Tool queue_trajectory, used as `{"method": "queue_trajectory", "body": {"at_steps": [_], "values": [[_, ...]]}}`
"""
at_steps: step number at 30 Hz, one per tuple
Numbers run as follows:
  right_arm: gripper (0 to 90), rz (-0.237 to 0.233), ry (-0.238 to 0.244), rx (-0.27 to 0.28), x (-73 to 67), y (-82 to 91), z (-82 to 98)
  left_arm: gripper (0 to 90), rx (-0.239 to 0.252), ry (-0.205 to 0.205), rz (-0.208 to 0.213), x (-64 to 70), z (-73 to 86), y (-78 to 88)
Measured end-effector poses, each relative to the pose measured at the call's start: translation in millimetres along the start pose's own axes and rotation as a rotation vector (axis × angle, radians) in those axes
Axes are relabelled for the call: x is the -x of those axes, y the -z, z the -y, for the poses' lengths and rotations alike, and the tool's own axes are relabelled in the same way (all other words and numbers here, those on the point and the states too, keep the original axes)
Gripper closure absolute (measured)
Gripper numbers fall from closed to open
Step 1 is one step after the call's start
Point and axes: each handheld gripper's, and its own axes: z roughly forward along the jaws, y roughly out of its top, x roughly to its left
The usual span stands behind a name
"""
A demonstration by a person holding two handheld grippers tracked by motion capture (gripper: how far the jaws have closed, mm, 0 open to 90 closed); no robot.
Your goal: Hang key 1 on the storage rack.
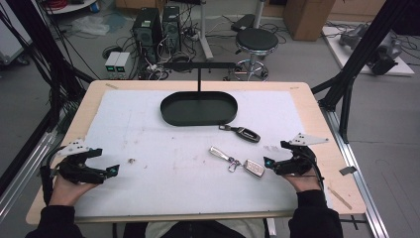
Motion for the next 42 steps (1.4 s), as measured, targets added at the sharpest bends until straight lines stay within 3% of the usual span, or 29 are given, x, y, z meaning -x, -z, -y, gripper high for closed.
{"method": "queue_trajectory", "body": {"at_steps": [25,35,42], "values": [[0.9,0.002,-0.007,-0.015,-0.3,-0.6,-0.6,2.4,-0.011,-0.008,0.008,2.1,-1.1,-3.4],[0.9,-0.017,0.020,-0.033,-8.5,-8.0,-10.4,2.4,-0.016,-0.009,0.004,1.8,-0.8,-3.6],[0.9,-0.022,0.067,-0.082,-20.4,-19.3,-18.2,2.4,-0.024,-0.009,0.005,2.4,-0.4,-5.1]]}}
